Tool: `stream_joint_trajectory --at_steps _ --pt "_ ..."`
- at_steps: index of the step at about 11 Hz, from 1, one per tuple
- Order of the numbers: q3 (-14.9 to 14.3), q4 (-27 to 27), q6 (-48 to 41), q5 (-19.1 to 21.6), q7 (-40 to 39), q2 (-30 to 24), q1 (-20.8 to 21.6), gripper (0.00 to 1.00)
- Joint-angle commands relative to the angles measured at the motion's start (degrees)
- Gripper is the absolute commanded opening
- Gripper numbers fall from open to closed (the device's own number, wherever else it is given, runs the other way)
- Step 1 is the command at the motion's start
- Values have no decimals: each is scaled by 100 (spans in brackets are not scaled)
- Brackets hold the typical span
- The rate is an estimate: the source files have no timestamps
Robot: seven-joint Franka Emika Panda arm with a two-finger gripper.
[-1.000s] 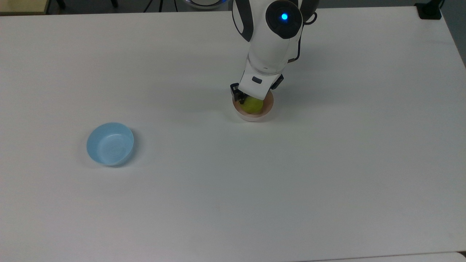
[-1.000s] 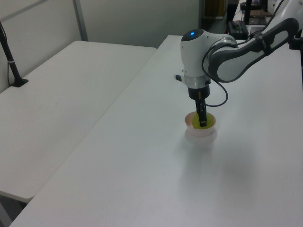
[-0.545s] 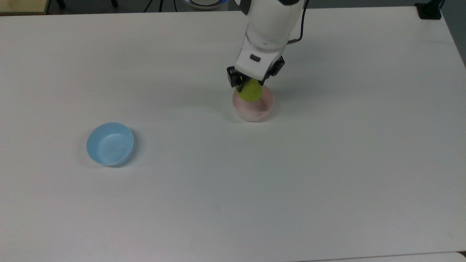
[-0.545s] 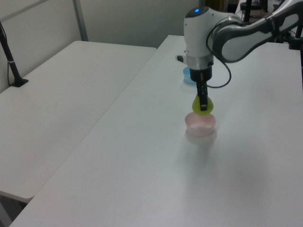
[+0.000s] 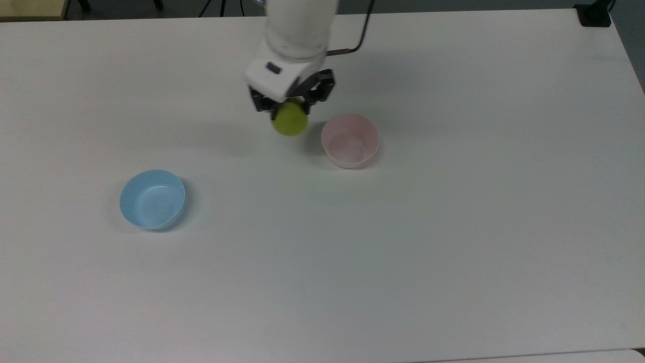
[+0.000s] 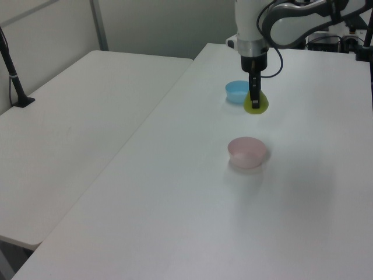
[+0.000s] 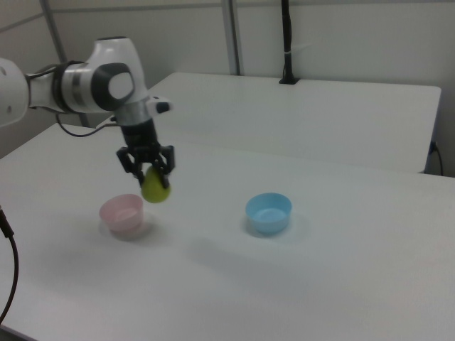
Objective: Pick up a pear from the bowl
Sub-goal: 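Lift the pear out of the pink bowl and carry it toward the blue bowl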
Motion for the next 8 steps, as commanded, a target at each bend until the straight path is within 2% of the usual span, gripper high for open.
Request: stream_joint_trajectory --at_steps 1,3,8 --pt "-2 -17 -51 -46 -694 -7 -659 32" --pt "-2 -43 -8 -55 -968 185 -924 33" --pt "-11 -193 554 -151 -977 669 -1109 33"
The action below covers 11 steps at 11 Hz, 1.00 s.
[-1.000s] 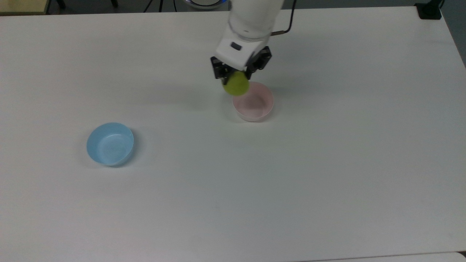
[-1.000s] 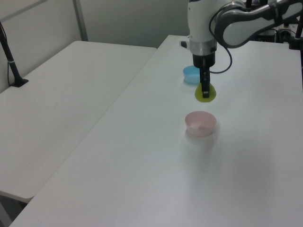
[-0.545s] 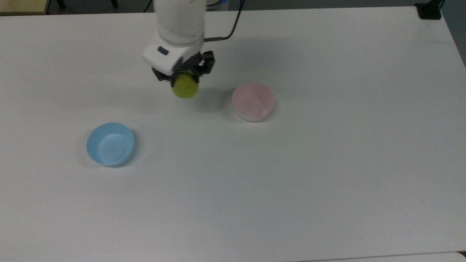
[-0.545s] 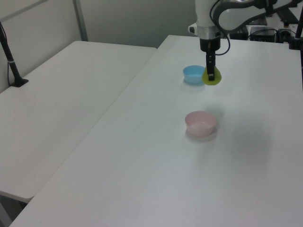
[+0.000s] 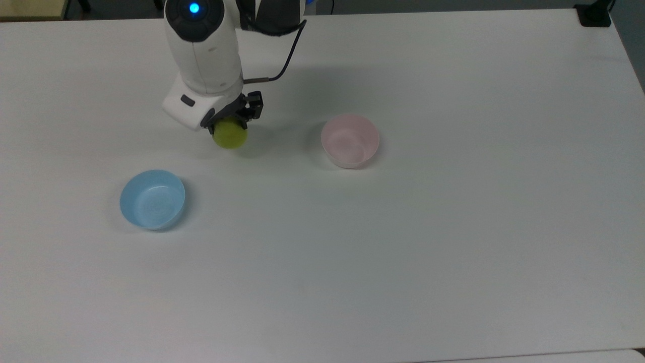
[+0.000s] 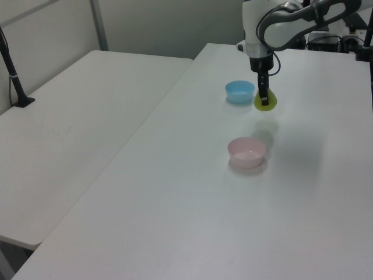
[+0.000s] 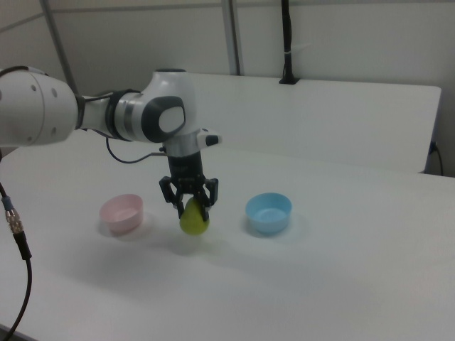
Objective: Pick up a pear from the bowl
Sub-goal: 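Lift the pear out of the pink bowl and carry it toward the blue bowl, then lower the pear onto the table between the bowls and open the gripper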
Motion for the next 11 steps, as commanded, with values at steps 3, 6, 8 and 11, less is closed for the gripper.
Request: stream_joint_trajectory --at_steps 3,6,8,11 --pt "-4 -93 435 -230 -68 327 -95 43" --pt "-4 -75 410 -239 -25 293 -139 100" --pt "-4 -58 339 -230 19 31 -130 100" --pt "48 -22 199 -221 694 -391 -33 100"
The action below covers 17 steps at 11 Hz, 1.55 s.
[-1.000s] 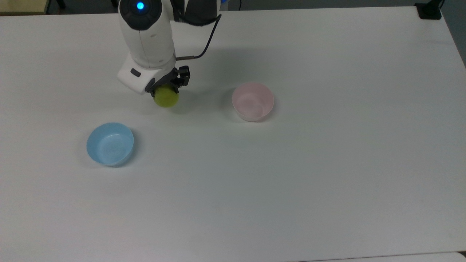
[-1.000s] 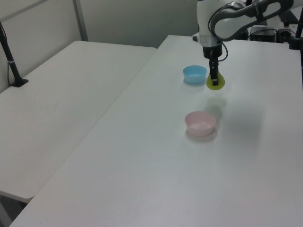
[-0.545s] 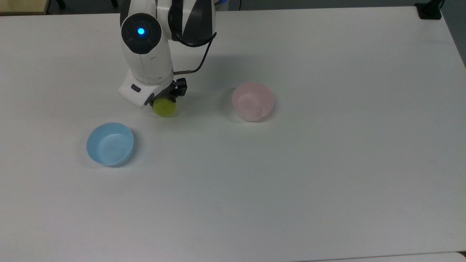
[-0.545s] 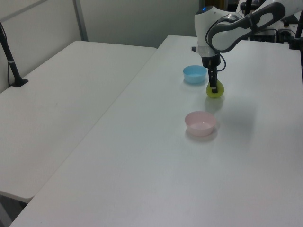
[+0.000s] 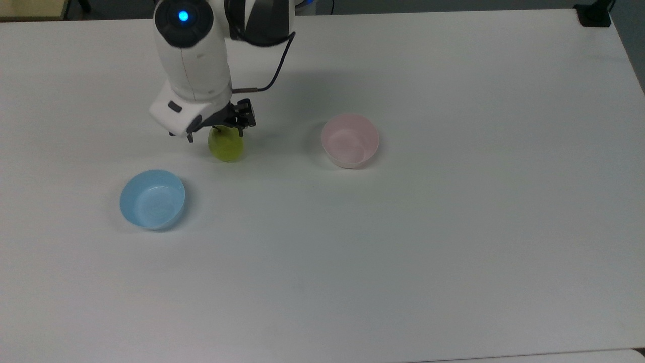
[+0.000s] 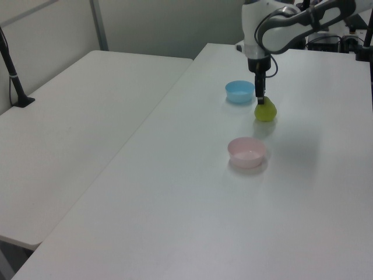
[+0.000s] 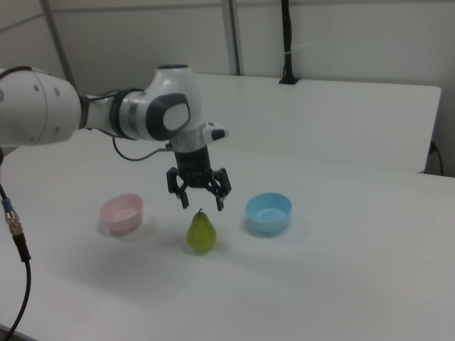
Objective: Pick up a pear from the bowl
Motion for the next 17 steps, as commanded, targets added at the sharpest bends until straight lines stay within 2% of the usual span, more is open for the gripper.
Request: stream_joint_trajectory --at_steps 1,5,7,8,13,17 --pt "43 -135 -261 -62 739 -692 182 100" --pt "61 -135 -1174 69 1206 -1834 578 100" --pt "43 -135 -1553 551 1389 -2230 605 100" --pt "43 -135 -1694 614 1417 -2319 605 100" --pt "26 -117 -1792 624 1549 -2373 709 100" --pt "17 305 -1818 624 1549 -2048 701 100"
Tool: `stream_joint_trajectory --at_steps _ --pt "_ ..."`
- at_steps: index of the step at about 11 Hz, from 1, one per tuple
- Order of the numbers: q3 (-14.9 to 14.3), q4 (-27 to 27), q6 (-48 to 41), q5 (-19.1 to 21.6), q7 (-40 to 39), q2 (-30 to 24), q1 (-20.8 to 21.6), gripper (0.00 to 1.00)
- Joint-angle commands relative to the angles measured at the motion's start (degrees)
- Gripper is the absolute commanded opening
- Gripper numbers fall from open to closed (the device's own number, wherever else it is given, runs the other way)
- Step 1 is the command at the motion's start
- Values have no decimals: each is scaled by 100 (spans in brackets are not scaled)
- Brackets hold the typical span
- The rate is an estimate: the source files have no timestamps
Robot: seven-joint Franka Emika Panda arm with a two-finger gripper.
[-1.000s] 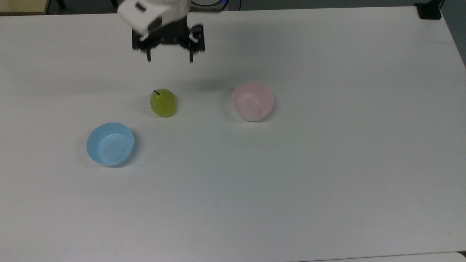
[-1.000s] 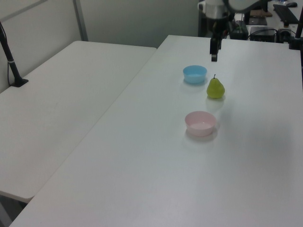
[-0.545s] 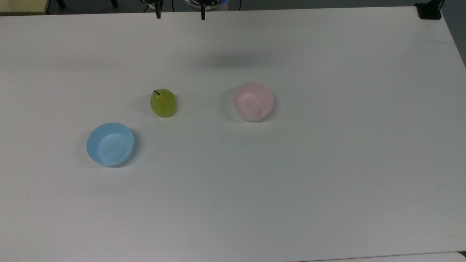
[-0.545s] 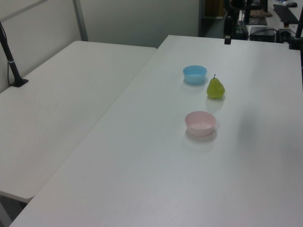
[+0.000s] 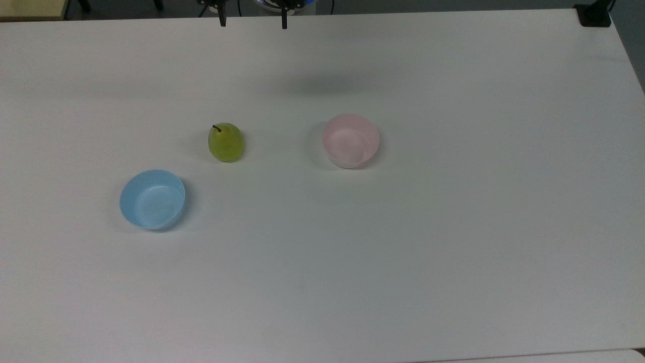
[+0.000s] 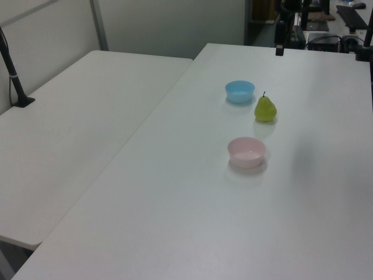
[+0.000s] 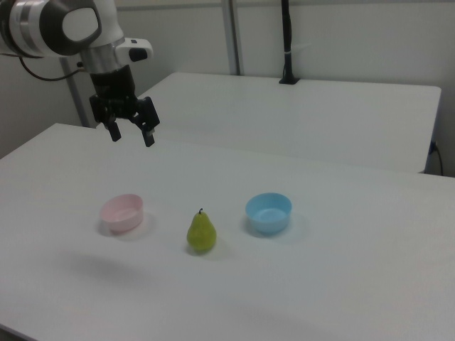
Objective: Pick up a pear from the bowl
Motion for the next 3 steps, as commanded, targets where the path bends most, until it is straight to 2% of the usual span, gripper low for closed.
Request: stream_joint_trajectory --at_steps 1,3 --pt "-58 243 -86 72 107 175 80 100" --pt "-58 243 -87 72 107 175 80 100"
